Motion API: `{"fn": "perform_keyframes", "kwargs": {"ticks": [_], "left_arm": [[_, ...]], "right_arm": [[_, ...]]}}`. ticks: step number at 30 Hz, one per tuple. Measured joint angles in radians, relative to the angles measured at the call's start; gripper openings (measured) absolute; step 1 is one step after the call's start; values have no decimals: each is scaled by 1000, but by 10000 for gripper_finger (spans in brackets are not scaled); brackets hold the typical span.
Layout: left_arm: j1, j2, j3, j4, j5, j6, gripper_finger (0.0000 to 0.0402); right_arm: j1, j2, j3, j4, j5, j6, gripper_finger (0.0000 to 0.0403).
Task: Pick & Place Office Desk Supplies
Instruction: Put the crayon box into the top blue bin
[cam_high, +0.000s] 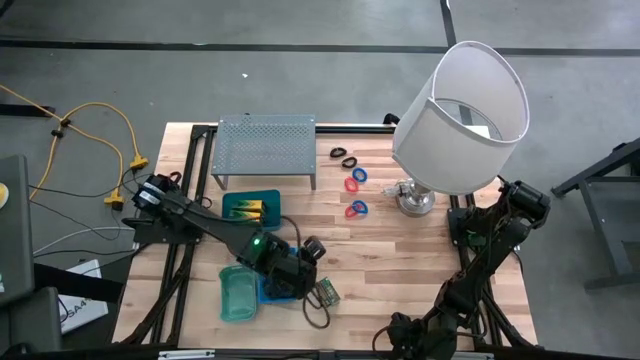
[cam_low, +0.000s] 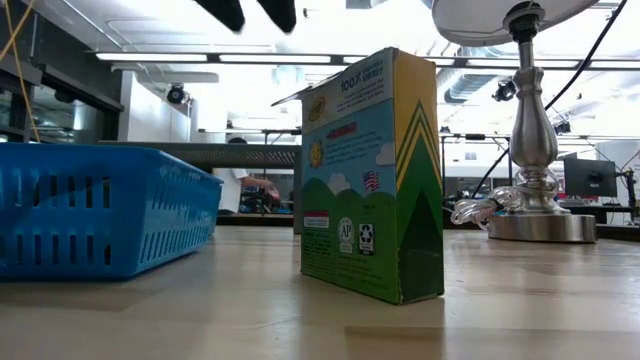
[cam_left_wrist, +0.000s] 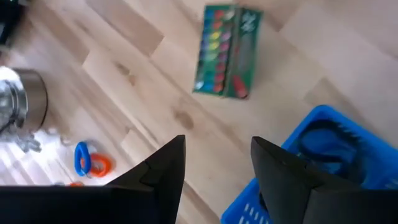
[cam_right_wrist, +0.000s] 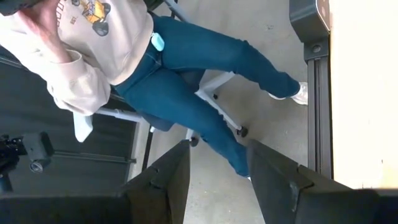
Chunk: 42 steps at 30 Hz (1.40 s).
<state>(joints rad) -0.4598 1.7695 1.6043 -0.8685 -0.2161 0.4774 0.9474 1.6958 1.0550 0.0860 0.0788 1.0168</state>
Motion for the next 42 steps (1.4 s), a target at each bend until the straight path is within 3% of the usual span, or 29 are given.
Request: {"fn": "perform_keyframes", "kwargs": {"ticks": [12, 32, 42], "left_arm": [[108, 0, 0, 10, 64, 118, 175], [88, 0, 0, 9, 94, 14, 176], [88, 0, 0, 8, 137, 23, 234]], "right_arm": [[0, 0, 0, 0, 0, 0, 146], [0, 0, 0, 0, 0, 0, 146], [0, 0, 0, 0, 0, 0, 146]]}}
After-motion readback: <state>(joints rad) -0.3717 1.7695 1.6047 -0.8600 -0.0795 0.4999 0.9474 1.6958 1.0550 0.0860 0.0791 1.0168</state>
